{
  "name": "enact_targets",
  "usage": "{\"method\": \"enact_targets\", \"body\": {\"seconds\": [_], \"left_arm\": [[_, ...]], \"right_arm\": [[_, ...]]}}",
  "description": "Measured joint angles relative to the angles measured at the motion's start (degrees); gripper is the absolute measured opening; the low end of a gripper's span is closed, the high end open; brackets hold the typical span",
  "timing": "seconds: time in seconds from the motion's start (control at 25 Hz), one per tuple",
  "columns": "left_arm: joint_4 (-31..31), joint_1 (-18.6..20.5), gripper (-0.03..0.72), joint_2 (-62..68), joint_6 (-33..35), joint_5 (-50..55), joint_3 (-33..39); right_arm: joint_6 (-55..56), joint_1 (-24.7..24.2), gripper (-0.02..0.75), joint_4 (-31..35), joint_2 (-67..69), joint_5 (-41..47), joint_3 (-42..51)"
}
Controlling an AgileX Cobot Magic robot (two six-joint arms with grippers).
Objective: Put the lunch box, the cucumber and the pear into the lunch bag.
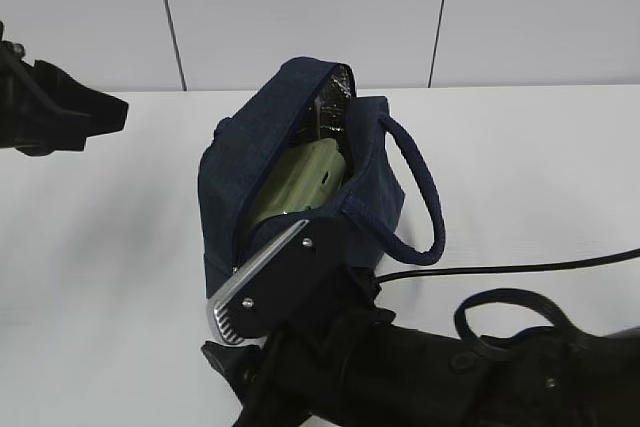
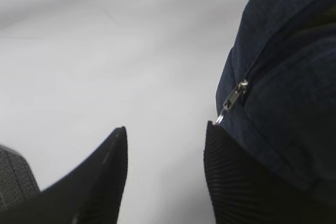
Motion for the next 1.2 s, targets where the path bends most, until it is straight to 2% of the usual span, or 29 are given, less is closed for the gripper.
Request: {"method": "enact_targets", "body": {"seconds": [0.6,1.2], "left_arm": [[0.0,0.0,0.242,0.0,0.0,0.0,0.0],[0.0,0.0,0.242,0.0,0.0,0.0,0.0]], "right_arm": [[-1.9,0.0,0.374,9.0,5.6,-3.0,-2.5],[-2.3,0.0,0.306,9.4,7.8,-3.9,-3.8]]}}
